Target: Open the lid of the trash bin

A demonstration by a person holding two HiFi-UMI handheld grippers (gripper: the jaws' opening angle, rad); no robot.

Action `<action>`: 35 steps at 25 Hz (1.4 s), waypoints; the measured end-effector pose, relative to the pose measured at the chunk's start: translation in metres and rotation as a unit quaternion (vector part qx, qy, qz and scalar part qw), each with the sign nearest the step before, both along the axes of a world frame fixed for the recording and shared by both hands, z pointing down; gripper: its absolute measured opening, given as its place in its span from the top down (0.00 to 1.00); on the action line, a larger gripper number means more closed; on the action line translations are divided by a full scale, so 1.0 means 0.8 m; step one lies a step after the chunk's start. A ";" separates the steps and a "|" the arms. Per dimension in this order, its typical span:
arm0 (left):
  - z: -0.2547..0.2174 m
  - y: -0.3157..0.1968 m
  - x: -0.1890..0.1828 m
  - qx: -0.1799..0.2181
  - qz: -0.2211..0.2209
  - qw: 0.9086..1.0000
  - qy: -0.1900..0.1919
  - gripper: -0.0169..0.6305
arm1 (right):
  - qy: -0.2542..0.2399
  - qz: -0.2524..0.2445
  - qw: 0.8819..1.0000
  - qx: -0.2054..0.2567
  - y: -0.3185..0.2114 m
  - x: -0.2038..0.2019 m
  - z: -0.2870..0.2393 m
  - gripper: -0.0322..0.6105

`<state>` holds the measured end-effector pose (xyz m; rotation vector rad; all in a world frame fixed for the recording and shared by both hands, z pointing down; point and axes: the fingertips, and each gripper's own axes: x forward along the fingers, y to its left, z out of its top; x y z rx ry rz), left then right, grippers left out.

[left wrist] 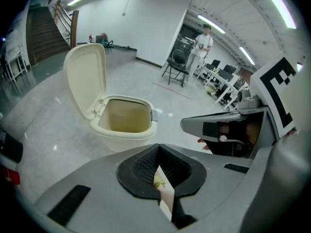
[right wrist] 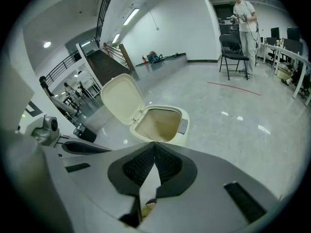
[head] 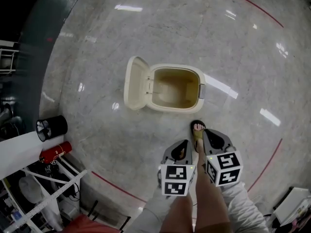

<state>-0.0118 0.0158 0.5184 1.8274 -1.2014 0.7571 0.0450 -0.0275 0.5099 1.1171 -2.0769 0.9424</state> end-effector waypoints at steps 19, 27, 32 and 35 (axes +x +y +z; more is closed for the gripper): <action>-0.045 0.029 0.001 0.017 -0.015 1.000 0.010 0.97 | -0.027 -0.018 0.999 0.029 0.054 0.008 -0.066 0.96; -0.048 0.025 0.003 0.019 -0.020 1.000 0.011 0.97 | -0.027 -0.034 0.999 0.031 0.054 0.004 -0.066 0.96; -0.048 0.023 0.002 0.019 -0.028 0.999 0.016 0.97 | -0.027 -0.044 0.998 0.032 0.051 0.000 -0.066 0.96; -0.050 0.020 0.003 0.020 -0.028 0.999 0.018 0.97 | -0.025 -0.048 0.998 0.034 0.048 -0.002 -0.067 0.96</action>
